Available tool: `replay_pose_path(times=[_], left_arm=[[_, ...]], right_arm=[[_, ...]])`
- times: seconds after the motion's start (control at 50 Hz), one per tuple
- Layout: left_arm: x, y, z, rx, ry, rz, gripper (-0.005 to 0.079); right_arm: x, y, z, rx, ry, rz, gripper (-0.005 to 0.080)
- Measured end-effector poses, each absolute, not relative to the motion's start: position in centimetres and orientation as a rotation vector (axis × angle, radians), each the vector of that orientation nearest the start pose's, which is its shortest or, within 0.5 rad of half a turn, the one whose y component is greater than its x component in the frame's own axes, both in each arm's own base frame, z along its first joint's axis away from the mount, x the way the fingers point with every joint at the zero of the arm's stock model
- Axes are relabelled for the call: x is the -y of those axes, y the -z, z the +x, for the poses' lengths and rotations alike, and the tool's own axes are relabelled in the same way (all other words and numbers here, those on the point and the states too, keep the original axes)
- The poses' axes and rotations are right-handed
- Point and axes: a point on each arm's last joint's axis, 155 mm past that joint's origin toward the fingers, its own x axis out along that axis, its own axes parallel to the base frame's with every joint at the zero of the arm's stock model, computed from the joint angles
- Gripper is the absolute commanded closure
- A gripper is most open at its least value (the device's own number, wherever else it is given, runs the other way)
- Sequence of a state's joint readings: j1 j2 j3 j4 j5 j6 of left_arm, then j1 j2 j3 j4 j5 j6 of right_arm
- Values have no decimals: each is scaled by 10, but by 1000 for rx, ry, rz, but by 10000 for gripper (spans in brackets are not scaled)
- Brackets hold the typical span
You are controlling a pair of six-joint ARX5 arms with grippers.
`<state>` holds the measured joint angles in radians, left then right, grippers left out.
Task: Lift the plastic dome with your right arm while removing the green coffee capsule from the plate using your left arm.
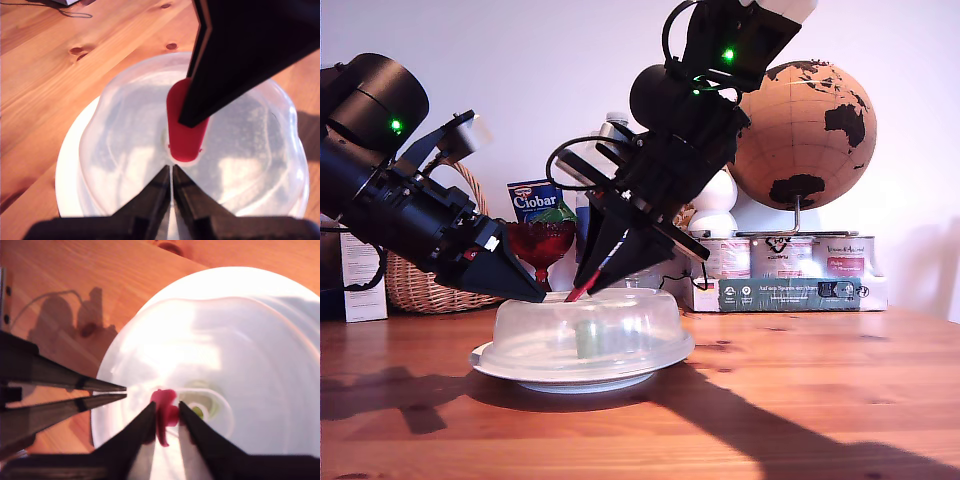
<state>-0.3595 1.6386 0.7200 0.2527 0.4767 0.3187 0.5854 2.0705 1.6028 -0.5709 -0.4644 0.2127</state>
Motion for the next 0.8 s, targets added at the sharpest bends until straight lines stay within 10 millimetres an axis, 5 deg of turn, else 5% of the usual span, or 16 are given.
replay_pose_path(times=[0.56, 0.8], left_arm=[[225, -68, 362, -551, 893, 225, 753], [231, -84, 372, -540, 881, 176, 753]], right_arm=[[-352, -80, 380, -1135, -879, 44, 765], [-354, -81, 381, -1104, -910, 4, 765]])
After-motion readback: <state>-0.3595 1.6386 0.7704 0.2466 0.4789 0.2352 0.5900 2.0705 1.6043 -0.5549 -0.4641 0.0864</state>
